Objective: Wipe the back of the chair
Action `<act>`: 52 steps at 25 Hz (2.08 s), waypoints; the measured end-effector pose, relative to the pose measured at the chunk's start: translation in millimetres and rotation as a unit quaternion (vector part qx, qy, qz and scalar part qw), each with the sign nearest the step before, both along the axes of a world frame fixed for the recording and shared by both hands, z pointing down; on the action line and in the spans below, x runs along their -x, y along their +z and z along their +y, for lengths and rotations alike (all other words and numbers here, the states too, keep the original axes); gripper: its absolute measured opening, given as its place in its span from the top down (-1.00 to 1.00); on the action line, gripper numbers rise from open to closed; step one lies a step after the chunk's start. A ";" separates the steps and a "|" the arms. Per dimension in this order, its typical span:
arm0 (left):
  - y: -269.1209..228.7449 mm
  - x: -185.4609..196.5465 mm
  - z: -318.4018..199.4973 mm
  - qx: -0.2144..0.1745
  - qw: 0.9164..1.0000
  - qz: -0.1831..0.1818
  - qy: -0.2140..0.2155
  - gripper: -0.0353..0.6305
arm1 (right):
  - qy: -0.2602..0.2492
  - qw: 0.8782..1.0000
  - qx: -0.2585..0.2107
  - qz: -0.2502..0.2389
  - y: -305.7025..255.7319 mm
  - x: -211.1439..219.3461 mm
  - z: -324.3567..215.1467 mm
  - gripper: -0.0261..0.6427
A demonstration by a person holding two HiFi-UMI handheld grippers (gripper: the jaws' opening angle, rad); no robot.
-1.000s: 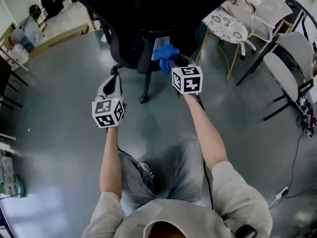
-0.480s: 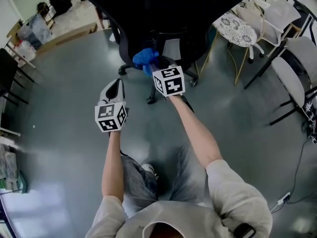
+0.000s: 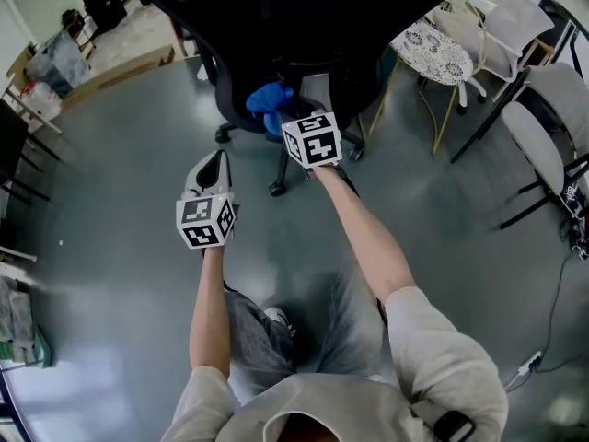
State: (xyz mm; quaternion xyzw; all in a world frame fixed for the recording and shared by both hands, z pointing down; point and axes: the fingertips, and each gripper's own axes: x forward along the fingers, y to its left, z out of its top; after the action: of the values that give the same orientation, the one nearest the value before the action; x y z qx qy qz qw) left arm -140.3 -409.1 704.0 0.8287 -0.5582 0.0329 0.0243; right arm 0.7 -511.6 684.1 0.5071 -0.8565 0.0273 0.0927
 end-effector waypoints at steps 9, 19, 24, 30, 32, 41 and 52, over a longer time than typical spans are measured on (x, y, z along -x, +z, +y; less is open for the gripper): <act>-1.8 -28.0 -7.2 -0.005 1.000 0.010 0.025 0.88 | 0.039 0.999 0.005 0.025 4.3 -51.0 -7.7 0.72; -7.2 -56.5 -5.9 -0.011 0.999 0.011 0.050 0.88 | 0.083 0.996 0.003 0.034 0.4 -103.1 -11.9 0.72; -6.4 -61.5 -8.1 -0.011 0.998 0.011 0.054 0.88 | 0.107 0.994 0.004 0.033 2.4 -129.2 -17.0 0.72; -4.2 -57.8 -9.1 -0.006 0.999 0.010 0.052 0.88 | 0.147 0.989 0.016 0.014 0.6 -169.3 -24.6 0.72; -5.0 -56.3 -9.2 -0.007 0.999 0.008 0.050 0.88 | 0.158 0.987 0.015 0.017 -0.6 -181.4 -25.2 0.72; -9.2 -55.8 -8.6 -0.010 0.999 0.008 0.042 0.88 | 0.152 0.988 0.009 0.018 15.7 -186.7 1.9 0.72; -11.5 -40.6 -9.2 -0.005 1.000 0.018 0.024 0.88 | 0.043 0.999 0.009 0.013 35.0 -49.2 19.2 0.72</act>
State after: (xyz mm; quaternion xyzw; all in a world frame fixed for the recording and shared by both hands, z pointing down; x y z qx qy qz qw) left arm -99.7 -418.4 692.5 0.8424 -0.5379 0.0161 0.0293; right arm 49.9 -492.3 719.1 0.5431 -0.8321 0.0325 0.1073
